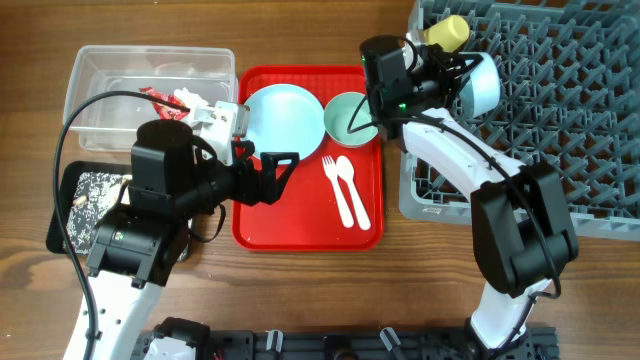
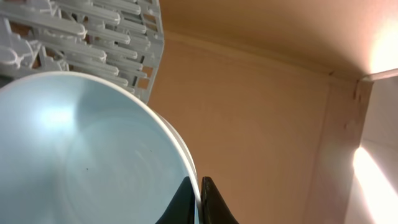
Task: Sort waste into correct bins and load items into the dishwasher rack
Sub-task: 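Lower the blue bowl into the rack beside the yellow cup and release, then move the right gripper back over the red tray toward the green bowl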
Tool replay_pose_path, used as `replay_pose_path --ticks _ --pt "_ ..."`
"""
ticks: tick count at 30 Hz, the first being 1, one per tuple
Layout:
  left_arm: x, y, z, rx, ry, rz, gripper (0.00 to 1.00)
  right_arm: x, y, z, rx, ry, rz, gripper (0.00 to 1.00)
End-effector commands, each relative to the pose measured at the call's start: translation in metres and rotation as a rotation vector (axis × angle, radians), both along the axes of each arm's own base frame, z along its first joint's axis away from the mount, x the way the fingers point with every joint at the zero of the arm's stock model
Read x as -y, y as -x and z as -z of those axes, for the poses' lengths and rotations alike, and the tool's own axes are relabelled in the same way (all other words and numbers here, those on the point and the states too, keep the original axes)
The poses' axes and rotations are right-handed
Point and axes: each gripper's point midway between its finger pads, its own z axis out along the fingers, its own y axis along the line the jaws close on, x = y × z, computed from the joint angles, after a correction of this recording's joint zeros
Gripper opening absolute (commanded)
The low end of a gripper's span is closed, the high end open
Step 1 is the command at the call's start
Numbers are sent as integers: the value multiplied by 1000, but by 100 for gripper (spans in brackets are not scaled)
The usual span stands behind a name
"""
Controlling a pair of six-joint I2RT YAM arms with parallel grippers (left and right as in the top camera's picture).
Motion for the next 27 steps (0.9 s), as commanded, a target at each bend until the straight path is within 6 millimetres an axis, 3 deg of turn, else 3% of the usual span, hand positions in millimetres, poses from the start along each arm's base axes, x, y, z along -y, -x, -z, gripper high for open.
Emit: replay_pose_path --ticks 1,27 --pt "-2 -1 2 13 -18 3 93 1 0 0 -68 54 20 4" --pt "-2 -1 2 14 -18 3 93 -21 -10 60 -179 109 -16 4"
